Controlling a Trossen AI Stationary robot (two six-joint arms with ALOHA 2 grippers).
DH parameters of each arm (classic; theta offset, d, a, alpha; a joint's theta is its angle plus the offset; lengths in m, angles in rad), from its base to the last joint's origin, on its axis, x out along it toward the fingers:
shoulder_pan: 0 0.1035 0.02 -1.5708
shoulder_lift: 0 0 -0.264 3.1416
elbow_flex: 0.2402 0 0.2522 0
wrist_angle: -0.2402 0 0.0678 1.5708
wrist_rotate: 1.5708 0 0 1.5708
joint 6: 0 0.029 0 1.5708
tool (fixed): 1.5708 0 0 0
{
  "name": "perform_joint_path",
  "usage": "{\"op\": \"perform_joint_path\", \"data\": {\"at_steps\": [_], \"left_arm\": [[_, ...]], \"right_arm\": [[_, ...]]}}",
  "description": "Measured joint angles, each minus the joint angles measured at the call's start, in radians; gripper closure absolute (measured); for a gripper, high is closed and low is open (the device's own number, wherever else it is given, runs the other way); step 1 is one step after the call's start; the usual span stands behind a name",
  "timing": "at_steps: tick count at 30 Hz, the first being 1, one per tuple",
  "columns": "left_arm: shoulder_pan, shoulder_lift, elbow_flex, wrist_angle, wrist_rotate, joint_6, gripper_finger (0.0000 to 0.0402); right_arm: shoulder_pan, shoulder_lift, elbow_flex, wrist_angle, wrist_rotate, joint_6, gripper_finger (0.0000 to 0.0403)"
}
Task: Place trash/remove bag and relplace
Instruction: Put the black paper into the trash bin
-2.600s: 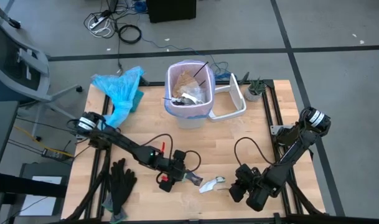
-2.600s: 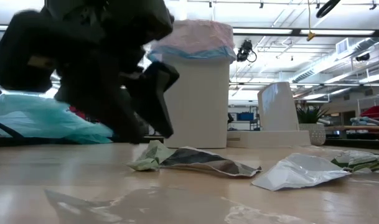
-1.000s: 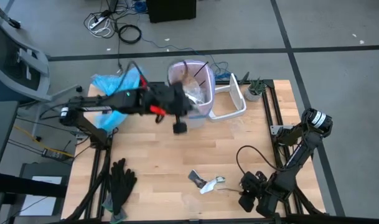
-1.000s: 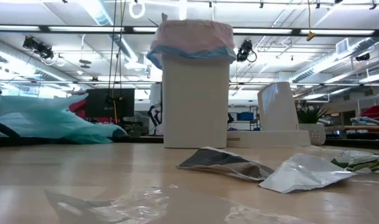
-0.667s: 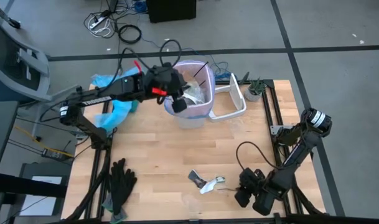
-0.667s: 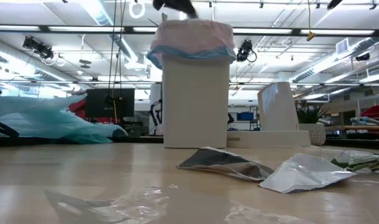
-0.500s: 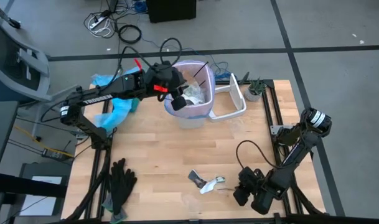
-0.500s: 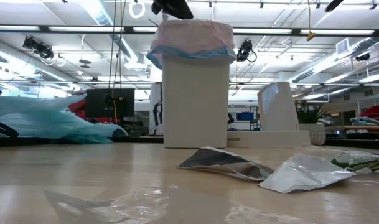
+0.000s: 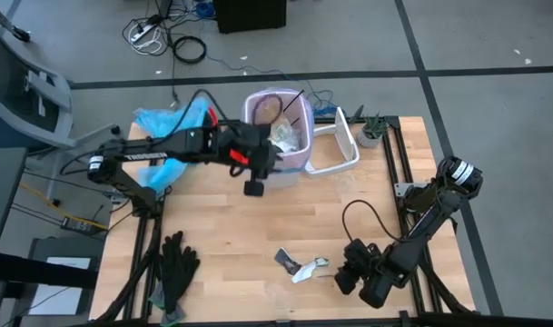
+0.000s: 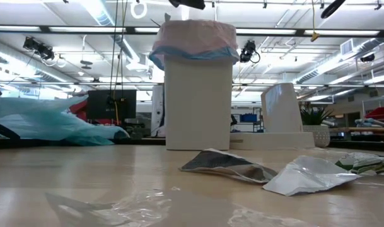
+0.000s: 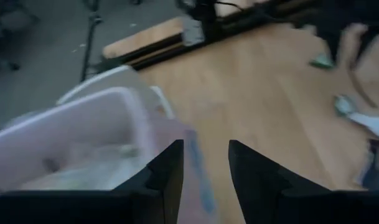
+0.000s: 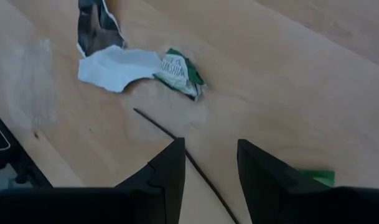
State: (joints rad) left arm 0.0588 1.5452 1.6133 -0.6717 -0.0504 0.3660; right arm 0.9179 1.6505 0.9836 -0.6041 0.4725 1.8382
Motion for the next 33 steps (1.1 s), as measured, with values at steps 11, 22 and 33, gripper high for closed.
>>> {"op": "perform_joint_path", "data": {"at_steps": [11, 22, 33], "left_arm": [[-0.109, 0.007, -0.091, 0.058, 0.007, -0.178, 0.0264], [-0.271, 0.134, -0.213, 0.089, -0.007, -0.157, 0.0264], [-0.332, 0.362, -0.212, 0.156, -0.011, -0.246, 0.0264]], "right_arm": [[0.0, 0.0, 0.0, -0.001, 0.017, -0.052, 0.027], [0.012, 0.0, 0.0, 0.008, -0.005, -0.086, 0.027], [0.031, 0.0, 0.0, 0.027, -0.006, -0.087, 0.027]]}}
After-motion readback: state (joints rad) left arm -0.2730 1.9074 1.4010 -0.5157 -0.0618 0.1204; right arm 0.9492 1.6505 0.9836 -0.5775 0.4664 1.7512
